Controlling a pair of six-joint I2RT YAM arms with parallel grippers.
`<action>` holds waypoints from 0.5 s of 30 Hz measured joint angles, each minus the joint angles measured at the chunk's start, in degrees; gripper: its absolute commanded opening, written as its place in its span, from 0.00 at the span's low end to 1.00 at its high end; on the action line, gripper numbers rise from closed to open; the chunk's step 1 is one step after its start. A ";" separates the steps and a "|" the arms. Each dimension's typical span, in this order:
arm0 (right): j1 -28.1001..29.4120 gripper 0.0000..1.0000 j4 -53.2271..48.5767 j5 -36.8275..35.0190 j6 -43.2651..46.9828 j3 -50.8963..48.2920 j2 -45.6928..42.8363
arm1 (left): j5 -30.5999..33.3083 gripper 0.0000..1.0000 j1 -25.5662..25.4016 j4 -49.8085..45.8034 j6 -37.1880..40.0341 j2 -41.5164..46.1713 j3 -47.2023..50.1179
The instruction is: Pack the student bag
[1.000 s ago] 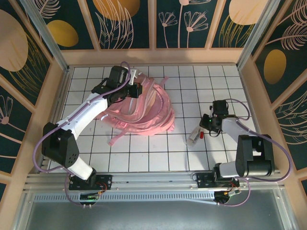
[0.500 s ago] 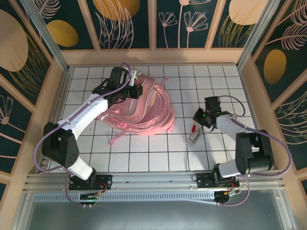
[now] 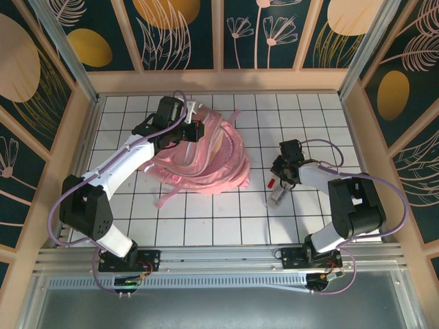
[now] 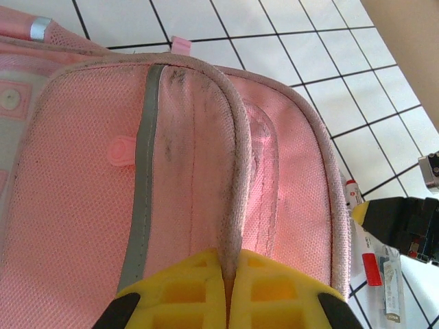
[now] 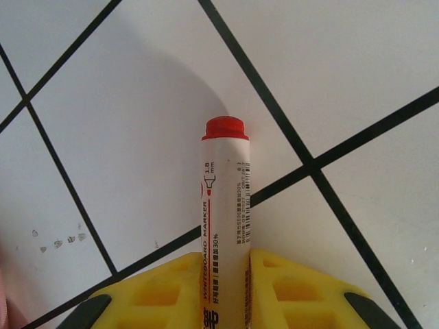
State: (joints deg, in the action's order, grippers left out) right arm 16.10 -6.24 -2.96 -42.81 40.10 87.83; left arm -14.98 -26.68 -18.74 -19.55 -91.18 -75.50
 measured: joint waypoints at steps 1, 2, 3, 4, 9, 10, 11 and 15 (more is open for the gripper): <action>0.02 0.27 -0.07 -0.33 0.22 0.00 0.09 | 0.00 0.00 0.00 0.00 0.00 0.00 0.00; 0.02 0.29 -0.22 -0.50 0.44 0.00 0.17 | 0.00 0.00 0.00 0.00 0.00 0.02 0.09; 0.02 0.30 -0.42 -0.72 0.50 0.00 0.22 | 0.00 0.00 0.00 0.00 0.00 0.04 0.13; 0.02 0.32 -0.70 -0.87 0.68 0.02 0.26 | 0.00 0.00 0.00 0.00 0.00 0.04 0.15; 0.04 0.39 -1.75 -1.11 1.64 0.42 0.26 | -0.02 0.00 0.00 0.02 -0.02 0.04 0.17; 0.04 0.42 -2.03 -1.09 1.77 0.72 0.26 | -0.02 0.00 0.00 0.02 -0.02 0.07 0.17; 0.04 0.44 -2.32 -1.07 1.95 1.05 0.20 | -0.04 0.00 0.00 0.02 -0.02 0.07 0.20; 0.04 0.49 -5.66 -0.37 2.47 3.48 -2.36 | -1.33 0.37 0.00 0.57 -0.74 0.07 0.59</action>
State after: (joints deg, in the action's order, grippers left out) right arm 16.14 -11.90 -3.33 -40.34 43.57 85.47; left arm -16.32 -26.68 -18.17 -20.29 -91.11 -74.91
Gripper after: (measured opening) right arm 0.470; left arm 0.194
